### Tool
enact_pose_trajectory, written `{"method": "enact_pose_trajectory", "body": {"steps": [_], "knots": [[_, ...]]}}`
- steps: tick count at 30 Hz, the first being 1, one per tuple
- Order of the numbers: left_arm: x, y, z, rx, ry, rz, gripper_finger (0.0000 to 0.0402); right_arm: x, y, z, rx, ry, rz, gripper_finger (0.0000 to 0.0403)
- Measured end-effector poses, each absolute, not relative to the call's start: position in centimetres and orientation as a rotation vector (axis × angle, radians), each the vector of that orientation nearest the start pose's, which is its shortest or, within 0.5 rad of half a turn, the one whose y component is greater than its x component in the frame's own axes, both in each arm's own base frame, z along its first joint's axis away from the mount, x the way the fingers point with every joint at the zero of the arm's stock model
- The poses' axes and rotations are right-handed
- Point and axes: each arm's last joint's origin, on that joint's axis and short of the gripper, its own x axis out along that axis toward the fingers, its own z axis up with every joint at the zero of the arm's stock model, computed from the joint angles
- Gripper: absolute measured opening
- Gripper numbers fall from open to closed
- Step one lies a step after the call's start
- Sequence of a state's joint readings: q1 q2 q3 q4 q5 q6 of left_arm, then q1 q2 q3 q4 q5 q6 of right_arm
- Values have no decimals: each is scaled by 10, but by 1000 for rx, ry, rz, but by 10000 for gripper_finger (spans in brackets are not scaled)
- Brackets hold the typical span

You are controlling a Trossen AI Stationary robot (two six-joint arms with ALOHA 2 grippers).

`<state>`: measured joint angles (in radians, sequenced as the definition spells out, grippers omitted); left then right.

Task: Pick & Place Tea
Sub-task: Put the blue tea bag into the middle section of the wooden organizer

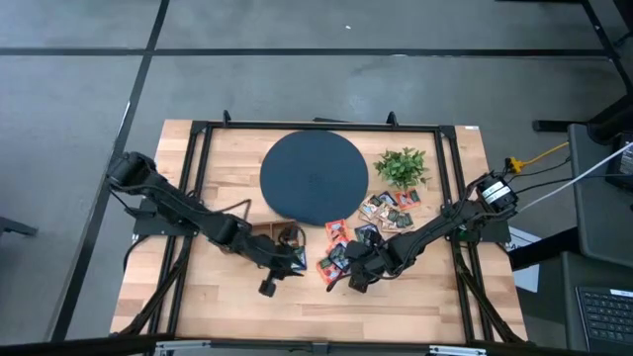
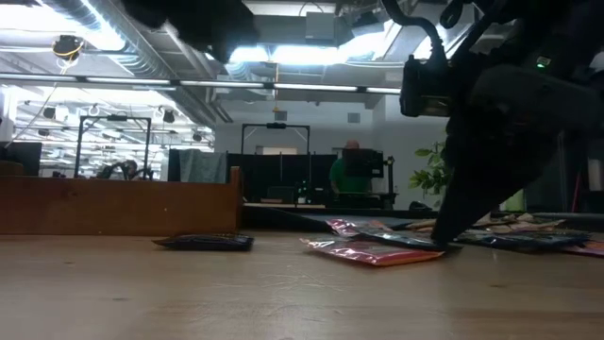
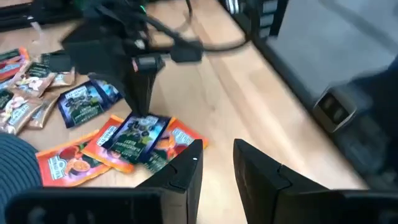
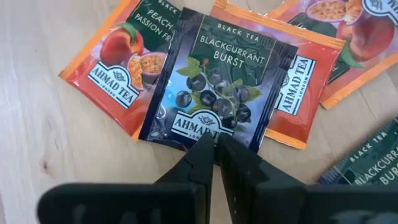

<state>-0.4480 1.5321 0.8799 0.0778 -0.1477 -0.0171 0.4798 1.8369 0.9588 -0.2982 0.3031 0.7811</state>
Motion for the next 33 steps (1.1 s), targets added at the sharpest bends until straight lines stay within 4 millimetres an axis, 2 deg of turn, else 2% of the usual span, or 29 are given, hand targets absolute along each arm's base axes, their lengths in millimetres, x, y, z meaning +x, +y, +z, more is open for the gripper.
{"method": "enact_pose_trajectory", "body": {"steps": [12, 16, 33], "knots": [[310, -137, 159, 655, 653, -174, 86, 301, 145, 121, 285, 1002, -258, 35], [315, -138, 148, 789, 645, -129, 86, 301, 145, 121, 304, 999, -270, 35], [338, -146, 114, 1028, 694, -135, 86, 313, 136, 125, 343, 959, -206, 35]]}}
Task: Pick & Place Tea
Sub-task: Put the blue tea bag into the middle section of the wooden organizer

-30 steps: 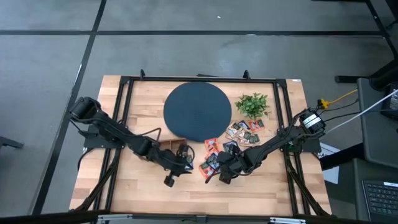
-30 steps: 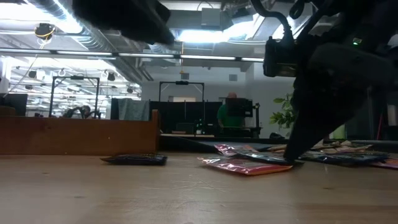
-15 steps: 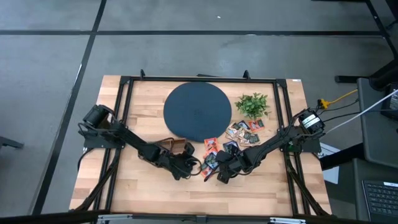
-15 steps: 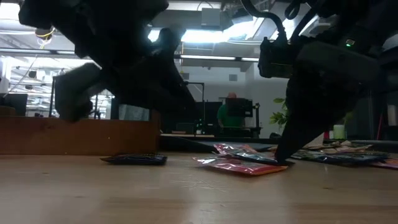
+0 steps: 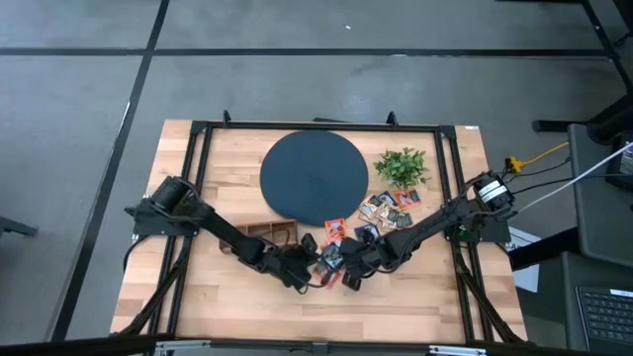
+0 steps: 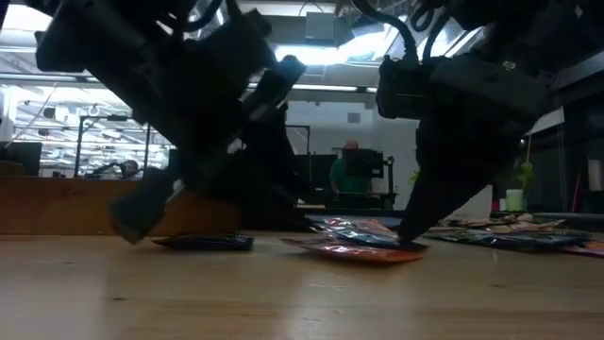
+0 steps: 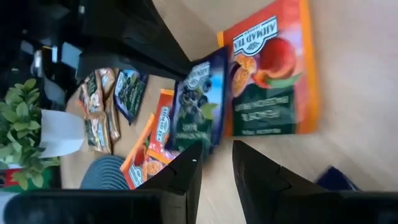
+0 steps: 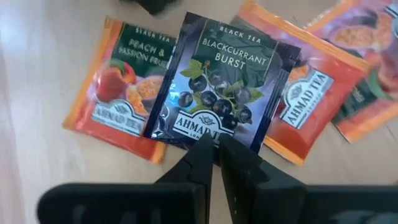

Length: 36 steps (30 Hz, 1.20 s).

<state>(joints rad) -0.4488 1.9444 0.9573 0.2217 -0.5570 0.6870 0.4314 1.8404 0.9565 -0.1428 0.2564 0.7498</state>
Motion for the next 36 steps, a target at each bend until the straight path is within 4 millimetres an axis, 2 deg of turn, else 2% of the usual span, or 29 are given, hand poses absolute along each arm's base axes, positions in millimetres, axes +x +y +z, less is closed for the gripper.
{"method": "enact_pose_trajectory", "body": {"steps": [6, 12, 16, 24, 36], "knots": [[347, -147, 110, 1088, 705, -94, 86, 316, 135, 126, 342, 950, -180, 35], [351, -140, 109, 1055, 714, -132, 86, 316, 136, 126, 342, 945, -176, 35], [350, -138, 107, 1060, 742, -150, 86, 316, 136, 126, 341, 944, -177, 35], [335, -149, 111, 1091, 790, -210, 86, 316, 135, 123, 335, 957, -186, 35], [339, -139, 110, 1071, 810, -171, 86, 324, 138, 116, 349, 920, -153, 35]]}}
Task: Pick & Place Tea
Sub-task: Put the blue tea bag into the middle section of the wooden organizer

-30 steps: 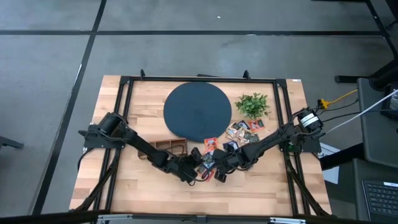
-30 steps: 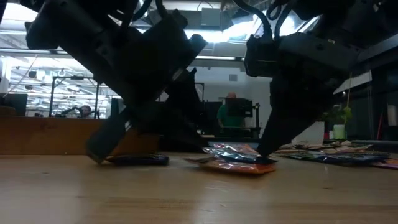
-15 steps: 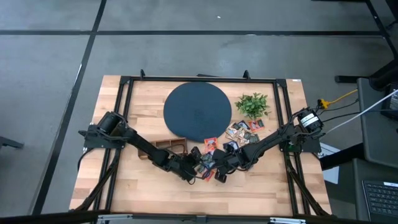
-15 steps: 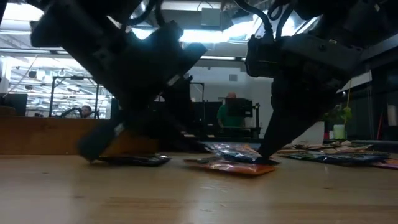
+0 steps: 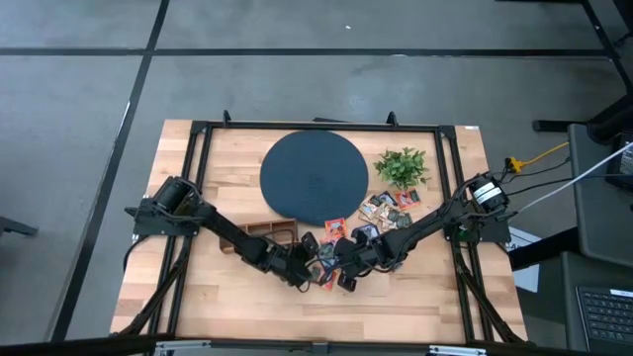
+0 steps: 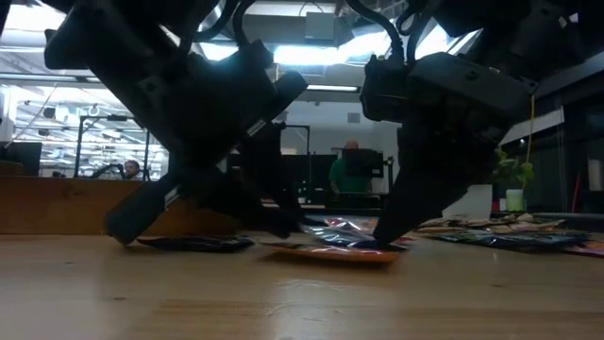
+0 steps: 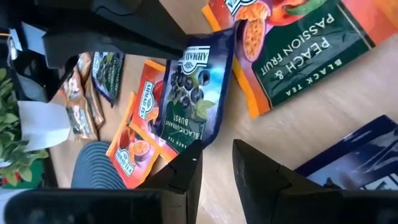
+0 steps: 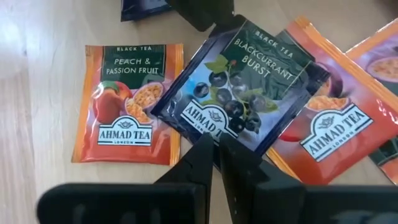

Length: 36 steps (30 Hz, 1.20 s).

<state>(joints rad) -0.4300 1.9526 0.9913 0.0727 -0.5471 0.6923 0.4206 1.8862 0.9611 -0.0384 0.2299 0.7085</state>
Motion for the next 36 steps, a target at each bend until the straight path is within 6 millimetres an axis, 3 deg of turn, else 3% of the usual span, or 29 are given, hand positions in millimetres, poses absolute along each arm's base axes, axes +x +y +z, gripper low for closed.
{"method": "enact_pose_trajectory", "body": {"steps": [17, 24, 36], "knots": [[339, -139, 112, 1078, 810, -44, 86, 324, 138, 116, 350, 922, -137, 35], [338, -143, 110, 1035, 795, -205, 86, 325, 137, 116, 350, 919, -136, 35], [341, -137, 109, 1039, 800, -178, 86, 327, 137, 116, 337, 905, -118, 35]]}}
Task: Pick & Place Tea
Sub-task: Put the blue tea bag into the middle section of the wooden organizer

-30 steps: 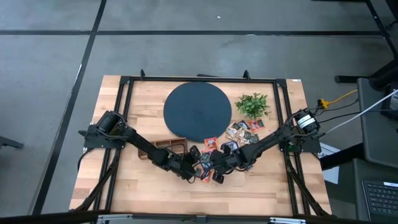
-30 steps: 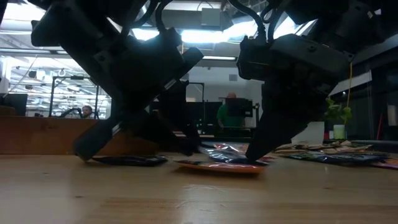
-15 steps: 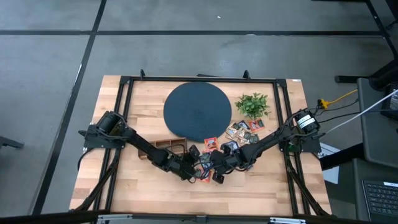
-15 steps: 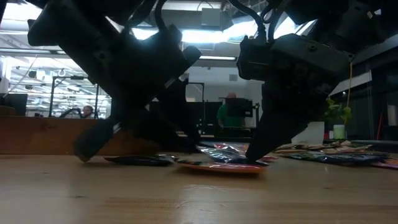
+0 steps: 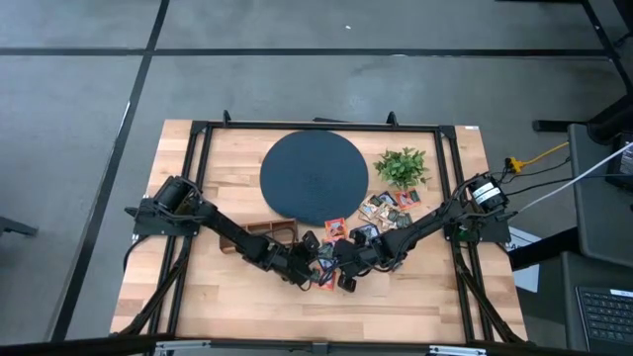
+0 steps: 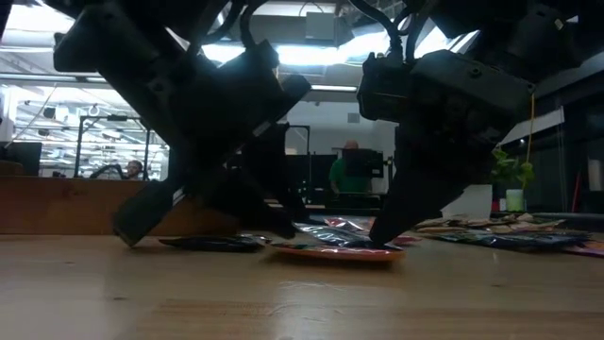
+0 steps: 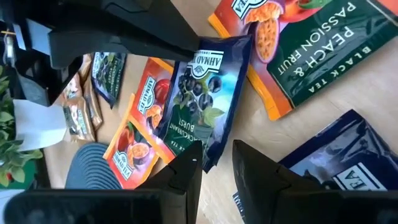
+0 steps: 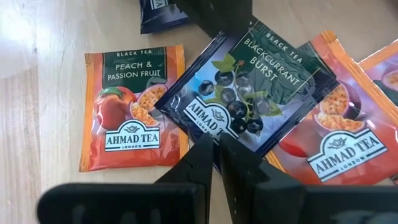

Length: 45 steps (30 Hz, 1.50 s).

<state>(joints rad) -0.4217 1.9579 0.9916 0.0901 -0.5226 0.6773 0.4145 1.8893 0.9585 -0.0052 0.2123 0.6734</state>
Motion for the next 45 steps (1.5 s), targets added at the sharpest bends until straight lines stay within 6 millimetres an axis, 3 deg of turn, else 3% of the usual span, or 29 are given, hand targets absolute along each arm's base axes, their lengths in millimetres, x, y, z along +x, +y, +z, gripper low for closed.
{"method": "enact_pose_trajectory", "body": {"steps": [15, 23, 32, 45], "knots": [[343, -134, 108, 996, 808, -180, 83, 328, 138, 117, 324, 889, -92, 35], [343, -133, 108, 950, 809, -159, 10, 328, 138, 117, 329, 889, -82, 35], [340, -138, 109, 976, 806, -115, 2, 328, 139, 117, 344, 903, -51, 37], [321, -162, 109, 1220, 831, 30, 1, 334, 141, 123, 434, 859, 12, 141]]}}
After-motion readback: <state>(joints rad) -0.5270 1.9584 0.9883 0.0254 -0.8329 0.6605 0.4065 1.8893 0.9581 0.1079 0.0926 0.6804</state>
